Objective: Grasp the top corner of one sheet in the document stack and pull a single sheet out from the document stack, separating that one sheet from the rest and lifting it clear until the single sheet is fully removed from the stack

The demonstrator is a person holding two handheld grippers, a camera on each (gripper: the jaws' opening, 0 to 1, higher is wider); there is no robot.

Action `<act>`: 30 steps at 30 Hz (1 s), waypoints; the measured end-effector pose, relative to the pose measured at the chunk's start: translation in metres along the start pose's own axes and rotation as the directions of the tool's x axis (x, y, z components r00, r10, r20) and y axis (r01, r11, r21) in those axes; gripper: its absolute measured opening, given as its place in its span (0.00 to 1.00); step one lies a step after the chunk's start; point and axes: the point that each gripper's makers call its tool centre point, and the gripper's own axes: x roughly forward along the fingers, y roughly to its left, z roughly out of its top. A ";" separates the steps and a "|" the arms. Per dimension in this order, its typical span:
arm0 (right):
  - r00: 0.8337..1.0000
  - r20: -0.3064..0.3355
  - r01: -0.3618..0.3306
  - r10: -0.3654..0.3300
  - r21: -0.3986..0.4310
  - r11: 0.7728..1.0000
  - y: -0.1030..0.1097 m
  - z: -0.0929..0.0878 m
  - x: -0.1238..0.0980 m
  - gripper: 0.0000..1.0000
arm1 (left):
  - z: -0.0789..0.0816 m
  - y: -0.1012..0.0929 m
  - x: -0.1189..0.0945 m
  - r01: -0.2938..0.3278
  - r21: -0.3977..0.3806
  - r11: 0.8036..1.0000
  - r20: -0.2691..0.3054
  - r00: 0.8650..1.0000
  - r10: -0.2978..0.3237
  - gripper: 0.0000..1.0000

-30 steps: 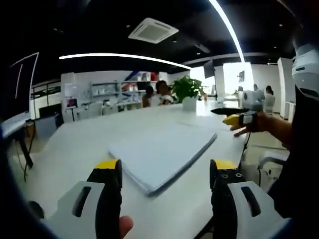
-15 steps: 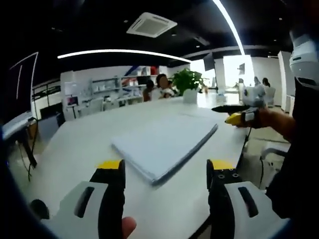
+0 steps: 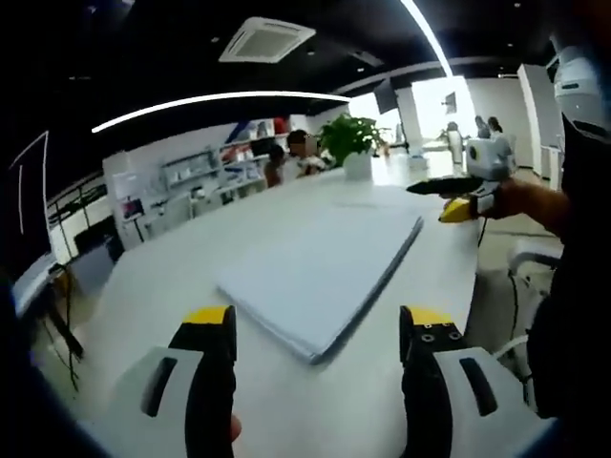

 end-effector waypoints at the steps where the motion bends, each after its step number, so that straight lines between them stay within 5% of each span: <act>1: 1.000 0.003 -0.002 0.002 0.003 1.000 0.000 0.000 0.000 0.90 | 0.000 -0.002 0.001 0.008 0.009 1.000 -0.005 1.000 -0.008 0.62; 10: 1.000 -0.007 -0.001 0.001 0.016 1.000 -0.002 0.000 0.000 0.89 | 0.009 -0.015 0.033 0.051 0.083 0.995 -0.016 0.999 -0.050 0.59; 16: 1.000 -0.015 0.006 -0.006 -0.010 1.000 -0.002 -0.002 0.001 0.89 | 0.005 -0.011 0.050 0.089 0.237 0.967 -0.122 0.991 -0.061 0.57; 25: 1.000 0.020 -0.005 0.004 0.008 1.000 -0.001 0.003 -0.002 0.90 | 0.013 -0.023 0.076 0.105 0.234 0.966 -0.116 0.990 -0.080 0.54; 30: 0.999 0.028 0.018 -0.018 0.005 1.000 -0.006 0.003 -0.003 0.90 | 0.001 -0.021 0.084 0.088 0.292 0.952 -0.182 0.983 -0.035 0.51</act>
